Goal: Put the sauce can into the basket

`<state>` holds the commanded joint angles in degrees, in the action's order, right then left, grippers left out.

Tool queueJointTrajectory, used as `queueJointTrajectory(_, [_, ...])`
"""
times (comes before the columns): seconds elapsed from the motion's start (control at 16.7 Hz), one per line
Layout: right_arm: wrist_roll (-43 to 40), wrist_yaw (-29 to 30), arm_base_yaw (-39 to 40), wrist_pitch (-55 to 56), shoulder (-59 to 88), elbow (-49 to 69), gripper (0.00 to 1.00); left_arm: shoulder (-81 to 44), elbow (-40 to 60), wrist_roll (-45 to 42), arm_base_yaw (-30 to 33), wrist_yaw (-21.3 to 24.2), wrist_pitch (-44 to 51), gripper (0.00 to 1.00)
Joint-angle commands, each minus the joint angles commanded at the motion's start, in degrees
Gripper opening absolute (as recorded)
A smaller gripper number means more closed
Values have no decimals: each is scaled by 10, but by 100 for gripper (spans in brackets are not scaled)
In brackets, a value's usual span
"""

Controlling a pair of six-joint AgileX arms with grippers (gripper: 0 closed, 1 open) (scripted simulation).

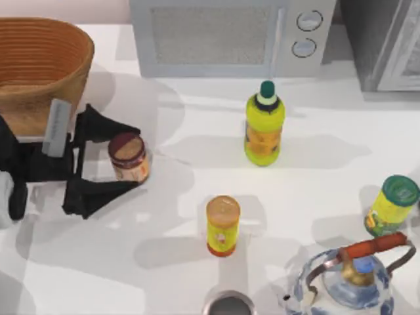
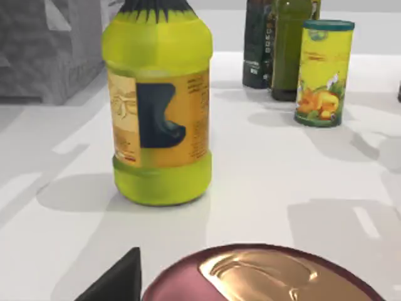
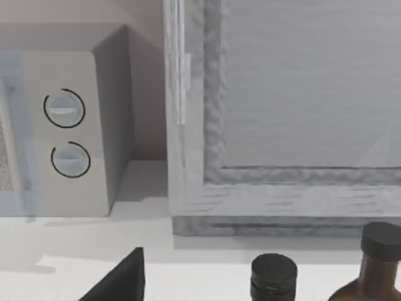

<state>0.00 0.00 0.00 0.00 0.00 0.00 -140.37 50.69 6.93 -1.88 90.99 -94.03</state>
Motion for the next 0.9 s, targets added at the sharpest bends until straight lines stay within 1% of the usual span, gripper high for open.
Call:
queueJointTrajectory(0.18, [0, 0, 0, 0, 0, 0, 100, -49, 31, 6, -44, 28, -39, 100])
queueJointTrajectory(0.36, [0, 0, 0, 0, 0, 0, 100, -66, 44, 10, -76, 35, -57, 100])
queueJointTrajectory(0.66, [0, 0, 0, 0, 0, 0, 100, -66, 45, 10, -78, 35, -57, 100])
queueJointTrajectory(0.72, [0, 0, 0, 0, 0, 0, 100, -92, 67, 24, -45, 31, -69, 100])
queueJointTrajectory(0.9, [0, 0, 0, 0, 0, 0, 100, -91, 63, 15, -43, 16, -67, 100])
